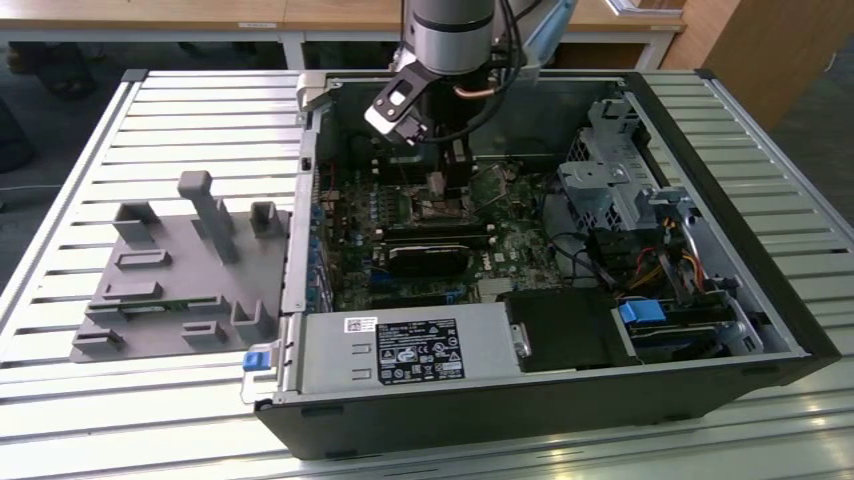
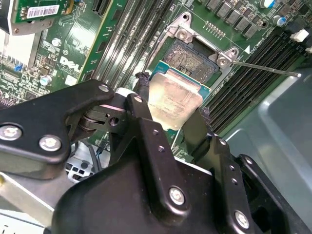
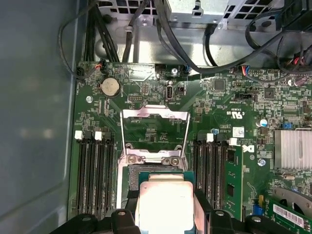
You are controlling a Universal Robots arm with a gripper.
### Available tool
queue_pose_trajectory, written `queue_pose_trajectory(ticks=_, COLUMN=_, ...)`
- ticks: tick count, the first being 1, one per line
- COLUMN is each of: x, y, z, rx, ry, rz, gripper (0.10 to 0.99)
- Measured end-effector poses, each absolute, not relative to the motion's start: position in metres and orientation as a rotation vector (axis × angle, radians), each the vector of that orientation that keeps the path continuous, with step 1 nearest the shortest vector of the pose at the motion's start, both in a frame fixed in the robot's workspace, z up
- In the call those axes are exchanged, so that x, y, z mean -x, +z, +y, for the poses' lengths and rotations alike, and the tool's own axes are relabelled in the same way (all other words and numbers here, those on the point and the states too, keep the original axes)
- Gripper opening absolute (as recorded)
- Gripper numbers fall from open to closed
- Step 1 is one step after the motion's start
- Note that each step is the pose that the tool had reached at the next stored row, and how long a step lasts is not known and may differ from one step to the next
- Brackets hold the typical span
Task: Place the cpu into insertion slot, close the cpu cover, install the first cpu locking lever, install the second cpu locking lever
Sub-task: 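Place the cpu into insertion slot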
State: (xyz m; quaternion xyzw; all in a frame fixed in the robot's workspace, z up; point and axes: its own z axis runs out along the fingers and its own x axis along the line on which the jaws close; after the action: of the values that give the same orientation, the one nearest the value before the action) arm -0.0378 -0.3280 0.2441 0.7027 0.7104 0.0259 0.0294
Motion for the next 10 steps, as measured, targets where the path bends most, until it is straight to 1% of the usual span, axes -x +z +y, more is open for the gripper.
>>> queue_pose_trajectory(ticks=10, x=0.04, y=0.233, z=-0.322, rx=-2.167, ry=0.08, rz=2.191, gripper=0.525)
